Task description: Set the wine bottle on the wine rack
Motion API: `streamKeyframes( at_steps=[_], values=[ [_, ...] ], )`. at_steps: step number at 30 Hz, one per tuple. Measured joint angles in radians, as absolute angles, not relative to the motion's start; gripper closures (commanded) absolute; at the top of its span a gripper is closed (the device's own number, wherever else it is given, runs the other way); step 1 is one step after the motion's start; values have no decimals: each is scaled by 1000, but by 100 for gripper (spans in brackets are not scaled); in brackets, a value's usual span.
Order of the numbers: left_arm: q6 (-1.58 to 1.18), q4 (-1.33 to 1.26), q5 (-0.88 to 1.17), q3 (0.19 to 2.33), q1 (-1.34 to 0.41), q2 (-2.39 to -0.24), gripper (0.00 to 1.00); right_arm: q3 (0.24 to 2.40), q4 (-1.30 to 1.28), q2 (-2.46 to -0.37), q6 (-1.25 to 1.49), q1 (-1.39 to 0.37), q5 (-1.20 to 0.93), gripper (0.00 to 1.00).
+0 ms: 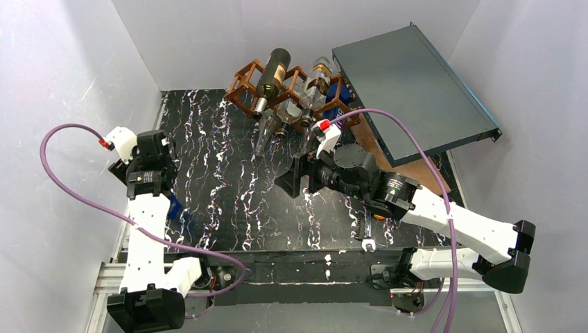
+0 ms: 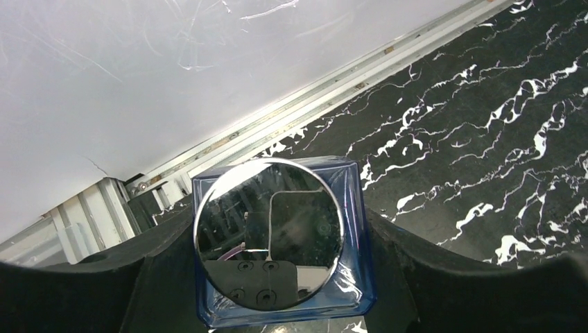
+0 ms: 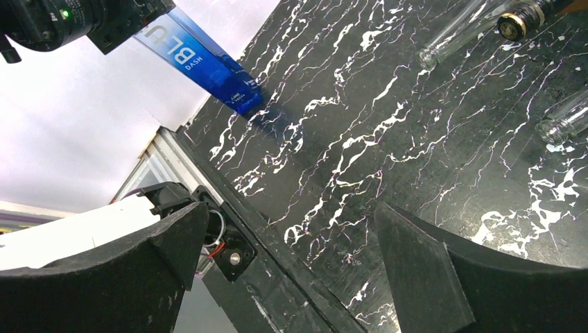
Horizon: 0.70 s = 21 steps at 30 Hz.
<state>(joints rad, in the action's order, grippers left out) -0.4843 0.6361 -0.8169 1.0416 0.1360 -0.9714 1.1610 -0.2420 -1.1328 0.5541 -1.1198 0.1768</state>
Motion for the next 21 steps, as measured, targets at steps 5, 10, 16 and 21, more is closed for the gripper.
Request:
streamKeyframes(
  at_steps=[5,10,16,21],
  values=[
    [-455,659,-740,1037,137,-928,100,1161,-235,-1133,554,-1120,177,0],
    [-436,703,-614,1050,136,-896,100,1144,-232,-1134,554,-1120,178,0],
    [-477,842,-478,1165,126,-968,100,1131,-236,-1138,554,-1120,186,0],
    [-544,889,-351,1175,121,-936,100,1131,-239,-1169,546,-1120,194,0]
  ],
)
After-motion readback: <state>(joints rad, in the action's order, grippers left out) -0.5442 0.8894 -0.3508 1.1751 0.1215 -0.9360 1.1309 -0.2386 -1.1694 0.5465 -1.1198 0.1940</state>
